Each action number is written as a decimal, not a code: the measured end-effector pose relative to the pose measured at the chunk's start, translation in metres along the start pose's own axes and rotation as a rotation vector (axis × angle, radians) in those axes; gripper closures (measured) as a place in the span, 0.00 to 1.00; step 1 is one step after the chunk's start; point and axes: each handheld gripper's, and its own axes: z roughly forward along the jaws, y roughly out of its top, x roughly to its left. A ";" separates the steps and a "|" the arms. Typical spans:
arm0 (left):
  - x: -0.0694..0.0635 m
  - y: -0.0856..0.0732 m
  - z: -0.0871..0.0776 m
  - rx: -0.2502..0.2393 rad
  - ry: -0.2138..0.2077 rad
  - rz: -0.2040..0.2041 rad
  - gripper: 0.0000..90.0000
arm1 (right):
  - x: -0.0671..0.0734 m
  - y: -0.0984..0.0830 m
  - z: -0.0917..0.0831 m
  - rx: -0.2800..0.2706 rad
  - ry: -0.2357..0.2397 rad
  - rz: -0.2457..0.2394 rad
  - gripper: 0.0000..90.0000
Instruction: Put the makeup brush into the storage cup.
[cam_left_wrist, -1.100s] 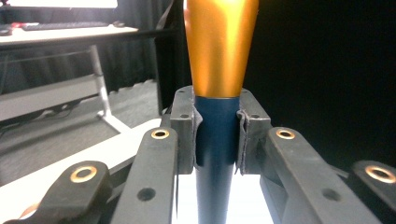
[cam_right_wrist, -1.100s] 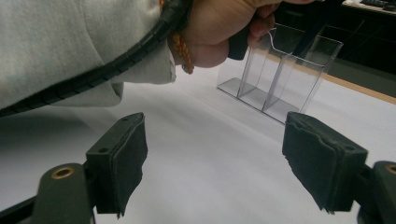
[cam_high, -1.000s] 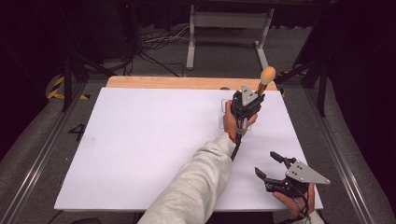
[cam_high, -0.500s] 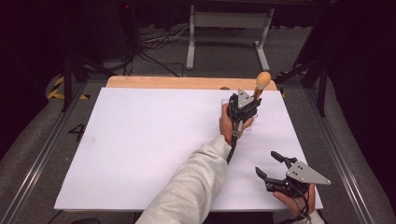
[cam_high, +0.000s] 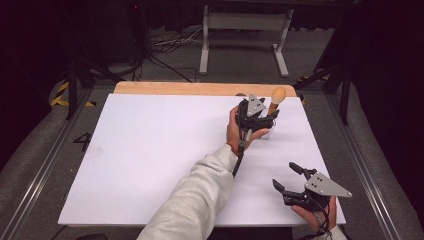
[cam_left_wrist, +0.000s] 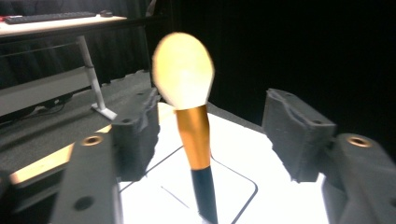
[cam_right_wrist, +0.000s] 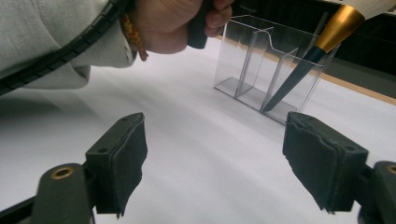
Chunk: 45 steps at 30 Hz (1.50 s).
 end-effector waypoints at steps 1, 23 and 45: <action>0.002 0.000 -0.003 0.003 -0.004 0.004 0.35 | 0.000 0.000 0.000 0.000 0.000 -0.002 0.25; 0.027 0.005 -0.062 0.002 0.001 0.077 0.10 | 0.001 0.002 0.003 0.001 -0.019 -0.015 0.25; 0.045 -0.013 -0.115 0.036 -0.026 0.116 0.04 | 0.005 0.003 0.006 0.006 -0.023 -0.024 0.23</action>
